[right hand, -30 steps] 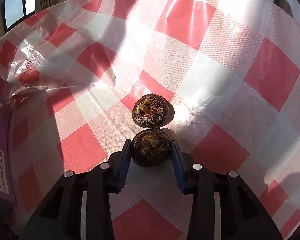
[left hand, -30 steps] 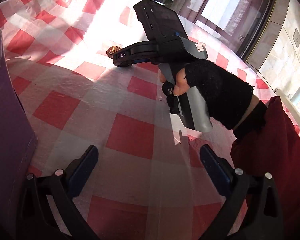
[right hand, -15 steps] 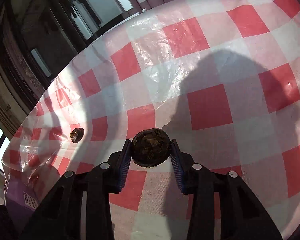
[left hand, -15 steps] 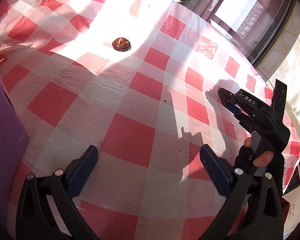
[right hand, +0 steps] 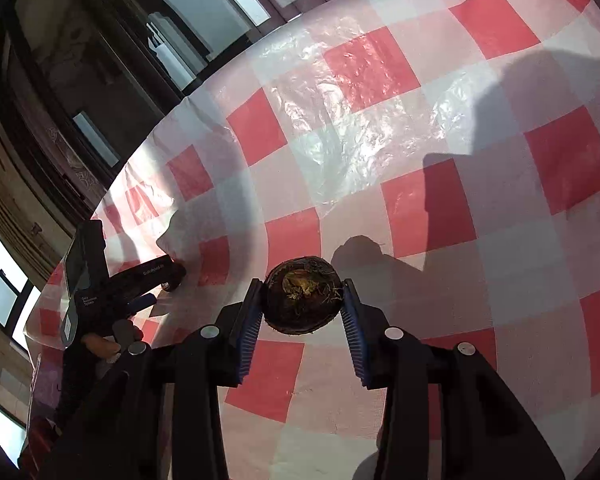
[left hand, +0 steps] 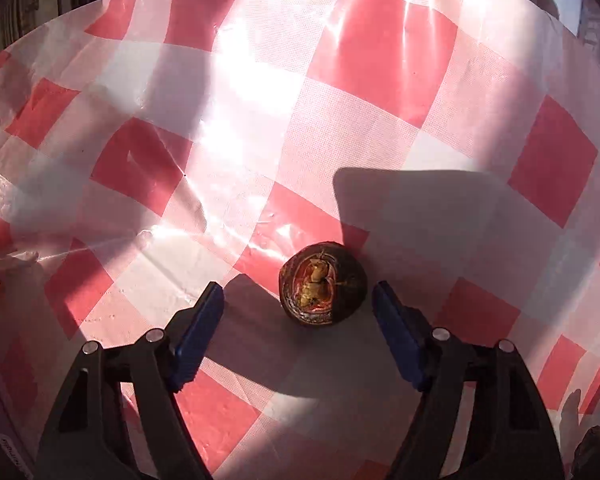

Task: Organize fruits
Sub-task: 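Carry both held dates over the white box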

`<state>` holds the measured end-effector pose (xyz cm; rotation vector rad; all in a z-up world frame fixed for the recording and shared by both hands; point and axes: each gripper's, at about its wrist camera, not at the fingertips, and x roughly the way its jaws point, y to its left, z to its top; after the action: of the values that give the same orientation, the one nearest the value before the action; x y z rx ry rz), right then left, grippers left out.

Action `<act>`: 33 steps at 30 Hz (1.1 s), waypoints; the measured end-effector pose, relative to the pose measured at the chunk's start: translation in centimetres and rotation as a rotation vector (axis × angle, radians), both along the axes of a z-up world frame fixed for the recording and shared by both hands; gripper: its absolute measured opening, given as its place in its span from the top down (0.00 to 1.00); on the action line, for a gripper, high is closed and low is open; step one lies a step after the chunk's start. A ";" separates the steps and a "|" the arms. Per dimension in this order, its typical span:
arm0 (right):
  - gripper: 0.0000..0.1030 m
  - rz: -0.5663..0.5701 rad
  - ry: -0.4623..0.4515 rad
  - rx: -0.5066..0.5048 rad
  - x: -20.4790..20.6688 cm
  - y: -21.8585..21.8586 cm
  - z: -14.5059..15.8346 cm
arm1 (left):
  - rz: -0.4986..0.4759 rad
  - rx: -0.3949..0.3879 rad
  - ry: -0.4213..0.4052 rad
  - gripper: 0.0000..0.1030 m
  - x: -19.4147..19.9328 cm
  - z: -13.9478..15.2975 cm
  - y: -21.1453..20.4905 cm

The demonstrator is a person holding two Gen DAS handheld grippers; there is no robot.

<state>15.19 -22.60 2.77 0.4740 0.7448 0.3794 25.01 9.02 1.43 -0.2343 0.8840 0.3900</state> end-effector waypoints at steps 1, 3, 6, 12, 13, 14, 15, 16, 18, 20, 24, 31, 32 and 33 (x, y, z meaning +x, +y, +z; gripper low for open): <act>0.62 0.004 0.000 0.000 0.0 0.0 0.0 | -0.023 0.011 -0.002 0.32 0.5 0.0 -0.1; 0.62 0.004 0.005 -0.003 0.1 0.1 0.0 | -0.099 0.010 -0.018 0.58 0.5 0.3 -0.8; 0.62 0.007 0.006 -0.003 0.1 0.2 0.0 | -0.157 0.001 -0.025 0.59 -1.8 0.4 -1.9; 0.62 0.007 0.005 -0.002 -0.1 0.1 0.0 | -0.284 -0.089 -0.117 0.59 -13.5 1.8 -4.8; 0.62 0.007 0.005 -0.003 -0.1 0.1 0.0 | -0.310 -0.092 -0.133 0.59 -15.6 2.0 -5.2; 0.62 0.007 0.005 -0.002 -0.1 0.1 0.0 | -0.325 -0.097 -0.147 0.59 -17.4 2.1 -5.5; 0.62 0.008 0.004 -0.002 -0.1 0.1 0.0 | -0.337 -0.113 -0.161 0.59 -18.9 2.2 -5.5; 0.62 0.007 0.005 -0.003 -0.1 0.1 0.0 | -0.342 -0.128 -0.167 0.59 -19.9 2.1 -5.6; 0.62 0.006 0.003 -0.002 -0.1 0.1 0.0 | -0.332 -0.135 -0.187 0.59 -21.7 1.7 -5.4; 0.62 0.003 0.002 -0.002 -0.1 0.1 0.0 | -0.326 -0.168 -0.201 0.59 -22.8 1.3 -5.1; 0.62 0.003 0.006 -0.004 0.0 0.1 -0.1 | -0.307 -0.271 -0.201 0.59 -22.7 0.6 -4.0; 0.62 0.006 0.011 -0.008 0.0 0.2 -0.1 | -0.296 -0.326 -0.215 0.59 -22.8 0.2 -3.2; 0.62 0.004 0.013 -0.012 0.1 0.2 -0.1 | -0.294 -0.327 -0.216 0.59 -22.8 0.2 -3.2; 0.62 0.004 0.014 -0.012 0.1 0.1 -0.1 | -0.296 -0.326 -0.218 0.59 -22.9 0.2 -3.2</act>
<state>15.29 -22.48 2.64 0.4644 0.7616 0.3750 2.15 5.77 1.64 -0.4314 0.7496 -0.0578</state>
